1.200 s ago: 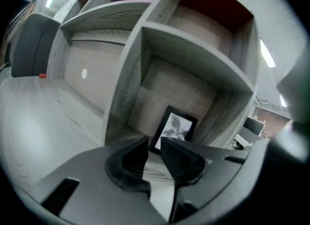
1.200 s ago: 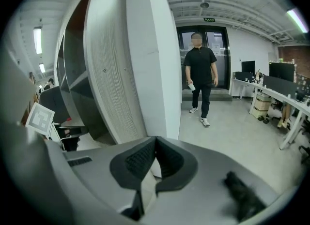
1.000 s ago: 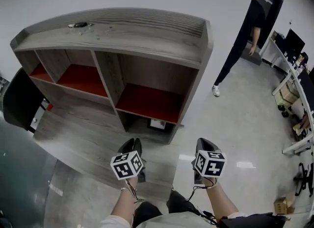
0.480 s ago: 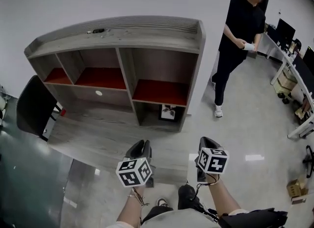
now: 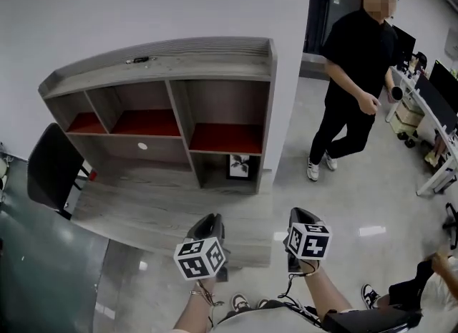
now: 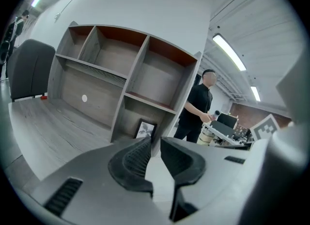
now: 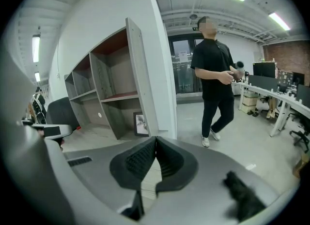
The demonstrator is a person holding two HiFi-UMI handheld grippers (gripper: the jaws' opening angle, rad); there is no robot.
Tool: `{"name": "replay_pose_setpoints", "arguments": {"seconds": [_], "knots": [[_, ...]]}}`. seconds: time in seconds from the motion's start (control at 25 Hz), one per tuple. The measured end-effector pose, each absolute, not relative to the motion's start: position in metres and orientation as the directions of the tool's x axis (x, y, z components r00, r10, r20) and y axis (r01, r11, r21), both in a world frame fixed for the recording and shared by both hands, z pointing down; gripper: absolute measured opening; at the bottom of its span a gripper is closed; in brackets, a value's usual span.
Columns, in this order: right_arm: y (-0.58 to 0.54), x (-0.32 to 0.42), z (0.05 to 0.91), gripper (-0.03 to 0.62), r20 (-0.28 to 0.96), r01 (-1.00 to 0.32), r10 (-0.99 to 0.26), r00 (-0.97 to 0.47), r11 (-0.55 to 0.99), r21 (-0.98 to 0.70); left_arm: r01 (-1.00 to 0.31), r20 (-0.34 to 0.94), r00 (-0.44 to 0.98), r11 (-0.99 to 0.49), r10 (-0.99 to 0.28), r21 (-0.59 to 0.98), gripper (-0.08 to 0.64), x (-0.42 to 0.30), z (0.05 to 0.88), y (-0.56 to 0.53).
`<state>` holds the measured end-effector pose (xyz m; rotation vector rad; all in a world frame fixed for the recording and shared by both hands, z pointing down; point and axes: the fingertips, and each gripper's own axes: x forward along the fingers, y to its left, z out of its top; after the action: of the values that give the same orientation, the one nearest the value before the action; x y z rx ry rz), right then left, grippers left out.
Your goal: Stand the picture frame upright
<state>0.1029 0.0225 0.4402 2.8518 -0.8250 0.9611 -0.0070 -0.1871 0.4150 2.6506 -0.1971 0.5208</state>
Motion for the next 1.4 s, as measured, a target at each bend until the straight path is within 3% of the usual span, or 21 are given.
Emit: {"name": "replay_pose_setpoints", "arguments": {"seconds": [0.28,0.84,1.4], "knots": [[0.024,0.099,0.439,0.031,0.558,-0.538,-0.524,0.643,-0.828,-0.158,-0.312,0.456,0.879,-0.893,-0.142,0.324,0.015,-0.004,0.426,-0.176],[0.011,0.089,0.428,0.031,0.537,-0.617,-0.588,0.604,-0.772,-0.152,-0.351,0.505,0.843,-0.901,-0.187,0.253,0.012,-0.012,0.430,-0.171],[0.026,0.071,0.432,0.031,0.550,-0.598,-0.574,0.607,-0.785,-0.159,-0.366,0.520,0.834,-0.891,-0.185,0.269,0.012,-0.033,0.438,-0.165]]}}
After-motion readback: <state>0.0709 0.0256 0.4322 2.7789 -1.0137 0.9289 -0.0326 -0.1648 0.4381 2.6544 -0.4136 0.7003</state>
